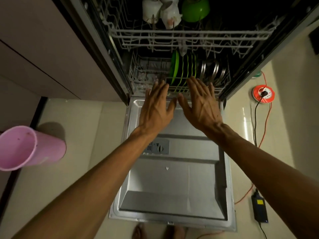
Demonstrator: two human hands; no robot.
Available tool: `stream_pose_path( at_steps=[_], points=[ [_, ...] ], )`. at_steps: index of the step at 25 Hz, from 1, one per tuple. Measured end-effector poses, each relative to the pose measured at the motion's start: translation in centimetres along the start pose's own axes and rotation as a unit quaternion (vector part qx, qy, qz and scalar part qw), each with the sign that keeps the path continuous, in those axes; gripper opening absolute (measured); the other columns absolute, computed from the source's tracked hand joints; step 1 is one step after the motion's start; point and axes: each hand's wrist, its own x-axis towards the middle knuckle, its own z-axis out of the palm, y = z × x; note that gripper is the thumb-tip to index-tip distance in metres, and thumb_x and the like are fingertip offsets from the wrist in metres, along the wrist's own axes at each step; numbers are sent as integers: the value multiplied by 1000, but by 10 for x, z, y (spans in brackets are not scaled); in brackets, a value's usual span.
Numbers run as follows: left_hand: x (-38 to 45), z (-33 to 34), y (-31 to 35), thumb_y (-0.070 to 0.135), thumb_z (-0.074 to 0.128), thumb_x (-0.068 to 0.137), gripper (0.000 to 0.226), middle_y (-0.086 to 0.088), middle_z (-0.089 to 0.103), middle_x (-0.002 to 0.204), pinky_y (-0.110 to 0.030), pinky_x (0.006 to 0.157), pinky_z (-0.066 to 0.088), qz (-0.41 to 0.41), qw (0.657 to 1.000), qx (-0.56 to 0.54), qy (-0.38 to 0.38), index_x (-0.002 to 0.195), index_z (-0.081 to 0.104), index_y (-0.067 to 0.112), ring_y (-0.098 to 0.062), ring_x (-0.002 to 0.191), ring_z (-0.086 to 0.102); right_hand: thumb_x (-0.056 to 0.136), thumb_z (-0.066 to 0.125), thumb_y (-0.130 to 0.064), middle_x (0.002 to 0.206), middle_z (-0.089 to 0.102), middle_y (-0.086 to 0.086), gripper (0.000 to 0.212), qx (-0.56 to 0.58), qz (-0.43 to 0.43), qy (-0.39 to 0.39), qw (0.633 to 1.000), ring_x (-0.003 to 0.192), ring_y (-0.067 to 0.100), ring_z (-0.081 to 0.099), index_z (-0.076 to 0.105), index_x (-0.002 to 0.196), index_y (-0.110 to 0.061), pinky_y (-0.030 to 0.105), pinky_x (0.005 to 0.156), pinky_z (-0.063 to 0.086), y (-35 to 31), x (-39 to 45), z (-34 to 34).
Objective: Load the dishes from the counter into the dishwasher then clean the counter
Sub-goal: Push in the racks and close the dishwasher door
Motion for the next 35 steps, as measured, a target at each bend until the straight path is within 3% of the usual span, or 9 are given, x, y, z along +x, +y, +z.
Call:
stream_pose_path(
  at_steps=[8, 17, 20, 22, 25, 27, 30, 33, 35],
  points=[
    [-131, 25, -17, 41, 42, 101, 61, -13, 24, 159, -29, 119, -1, -68, 994, -1, -83, 150, 29, 7, -22, 150, 13, 97, 17, -61, 161, 18, 10, 76, 12, 51, -89, 995, 150, 24, 13, 18, 155, -11, 43, 123, 4, -23, -119, 40],
    [-279, 78, -42, 44, 42, 101, 58, -9, 32, 157, -38, 119, 21, -216, 958, -86, -170, 150, 33, 13, -25, 147, 22, 99, 15, -60, 161, 21, 9, 74, -6, 106, -204, 973, 149, 22, 15, 17, 154, -11, 39, 123, 5, -50, -266, 116],
    [-316, 102, -48, 45, 45, 100, 53, -10, 50, 143, -35, 105, 39, -309, 923, -141, -179, 141, 48, 12, -26, 132, 46, 100, 20, -60, 150, 41, 13, 71, 29, 132, -222, 966, 140, 26, 35, 31, 148, -9, 41, 118, 24, -54, -312, 152],
    [-338, 124, -58, 46, 46, 99, 48, -12, 65, 123, -33, 93, 46, -406, 874, -195, -180, 120, 64, 7, -28, 114, 60, 99, 26, -59, 115, 64, 15, 63, 102, 218, -225, 944, 105, 23, 61, 52, 127, -9, 33, 89, 49, -55, -336, 174],
    [-371, 165, -79, 51, 50, 96, 48, -15, 71, 104, -36, 83, 49, -564, 754, -295, -163, 88, 67, 7, -31, 97, 66, 98, 27, -60, 66, 56, 6, 61, 243, 419, -206, 850, 55, 13, 52, 54, 71, -12, 21, 52, 41, -48, -367, 211],
    [-391, 190, -92, 58, 58, 89, 45, -12, 71, 90, -32, 71, 46, -647, 658, -366, -121, 82, 60, 14, -26, 82, 66, 97, 34, -59, 84, 63, 22, 67, 352, 552, -181, 733, 76, 28, 64, 63, 87, 0, 27, 66, 51, -36, -388, 242],
    [-411, 224, -110, 64, 68, 77, 55, 2, 48, 53, -27, 52, 33, -707, 566, -418, -63, 92, 57, 13, -13, 51, 42, 94, 47, -59, 125, 53, 26, 74, 515, 626, -152, 565, 116, 37, 55, 44, 134, 3, 40, 96, 47, -13, -406, 290],
    [-419, 246, -121, 64, 74, 68, 59, -5, 56, 88, -27, 75, 45, -700, 523, -485, -36, 97, 55, 16, -17, 86, 55, 84, 63, -57, 126, 58, 18, 72, 637, 616, -74, 458, 114, 30, 58, 48, 134, -8, 40, 97, 48, 7, -409, 321],
    [-422, 252, -126, 52, 78, 63, 75, -10, 54, 117, -33, 100, 44, -666, 493, -560, -12, 123, 53, 15, -24, 114, 53, 83, 68, -48, 116, 63, 17, 58, 684, 601, -10, 412, 106, 29, 63, 54, 125, -11, 40, 89, 54, 9, -407, 330]
  ],
)
